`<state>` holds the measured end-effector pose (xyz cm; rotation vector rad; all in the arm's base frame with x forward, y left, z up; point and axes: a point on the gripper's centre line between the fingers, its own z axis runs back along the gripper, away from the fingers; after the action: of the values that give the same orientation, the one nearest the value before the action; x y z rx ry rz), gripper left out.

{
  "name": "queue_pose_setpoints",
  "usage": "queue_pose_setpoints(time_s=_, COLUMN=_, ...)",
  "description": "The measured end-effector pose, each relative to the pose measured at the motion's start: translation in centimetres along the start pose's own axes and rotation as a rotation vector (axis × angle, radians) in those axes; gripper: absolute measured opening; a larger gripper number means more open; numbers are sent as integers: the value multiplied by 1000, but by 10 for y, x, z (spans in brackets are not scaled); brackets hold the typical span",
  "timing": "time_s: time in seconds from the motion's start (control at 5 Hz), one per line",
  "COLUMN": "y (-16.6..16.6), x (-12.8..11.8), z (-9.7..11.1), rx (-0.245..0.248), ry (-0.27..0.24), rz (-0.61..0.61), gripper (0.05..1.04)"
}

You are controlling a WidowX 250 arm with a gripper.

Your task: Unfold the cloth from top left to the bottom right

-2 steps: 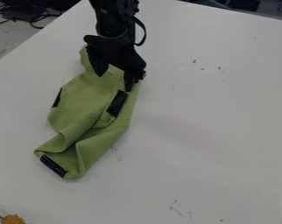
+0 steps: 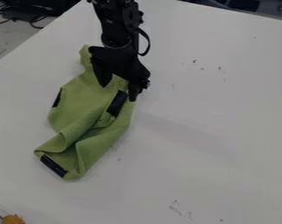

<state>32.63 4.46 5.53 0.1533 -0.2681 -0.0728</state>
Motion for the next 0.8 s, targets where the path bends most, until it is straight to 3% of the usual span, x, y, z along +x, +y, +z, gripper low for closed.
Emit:
queue_pose_setpoints(time_s=0.4, y=-26, x=12, z=3, rx=-17, ry=3, rz=-16, gripper=1001)
queue_pose_setpoints(time_s=0.8, y=-34, x=9, z=-16, rx=-77, ry=28, rz=-5, gripper=1001)
